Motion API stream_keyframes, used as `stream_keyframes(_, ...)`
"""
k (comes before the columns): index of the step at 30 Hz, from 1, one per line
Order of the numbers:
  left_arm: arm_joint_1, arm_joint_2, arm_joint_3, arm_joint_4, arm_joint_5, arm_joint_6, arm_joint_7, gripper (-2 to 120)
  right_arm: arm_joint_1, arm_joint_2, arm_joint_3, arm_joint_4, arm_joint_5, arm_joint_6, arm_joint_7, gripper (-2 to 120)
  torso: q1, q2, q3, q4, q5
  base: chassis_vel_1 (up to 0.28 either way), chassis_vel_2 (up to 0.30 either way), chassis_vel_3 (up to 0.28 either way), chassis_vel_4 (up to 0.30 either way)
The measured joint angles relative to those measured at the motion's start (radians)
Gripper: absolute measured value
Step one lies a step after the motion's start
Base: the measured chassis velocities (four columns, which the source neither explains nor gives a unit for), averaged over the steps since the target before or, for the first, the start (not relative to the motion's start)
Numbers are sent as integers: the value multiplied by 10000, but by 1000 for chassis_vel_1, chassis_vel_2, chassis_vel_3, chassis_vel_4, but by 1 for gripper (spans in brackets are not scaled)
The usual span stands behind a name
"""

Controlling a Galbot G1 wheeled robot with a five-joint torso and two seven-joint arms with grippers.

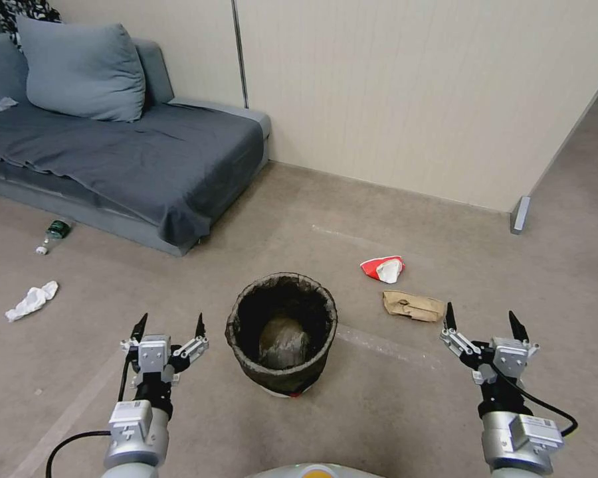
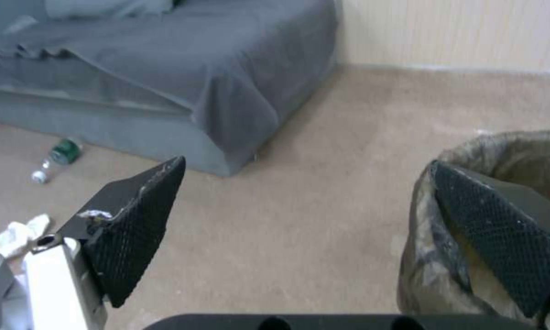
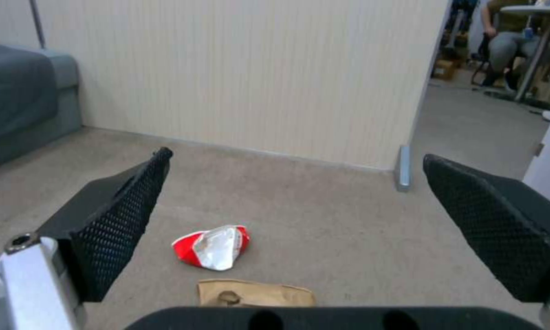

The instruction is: Pick up the trash bin, then pick up the garbage from the floor and place it into the trash bin.

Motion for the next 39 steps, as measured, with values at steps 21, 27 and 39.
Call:
stream_keyframes(21, -2799, 15, 1710, 1646, 22, 2856, 78, 100, 13, -51, -2, -123, 240, -42, 205, 100, 0, -1, 1, -2, 5, 0, 0, 0, 0)
stream_keyframes(27, -3608, -85, 1893, 2457, 214, 3126, 16, 100, 38, -144, 2, -189, 299, -79, 301, 100, 0, 0, 1, 0, -1, 0, 0, 0, 0)
stream_keyframes(39, -4665, -204, 1923, 3714, 218, 3471, -560, 100, 30, -240, 73, -425, 372, -81, 413, 100, 0, 0, 1, 0, 0, 0, 0, 0, 0)
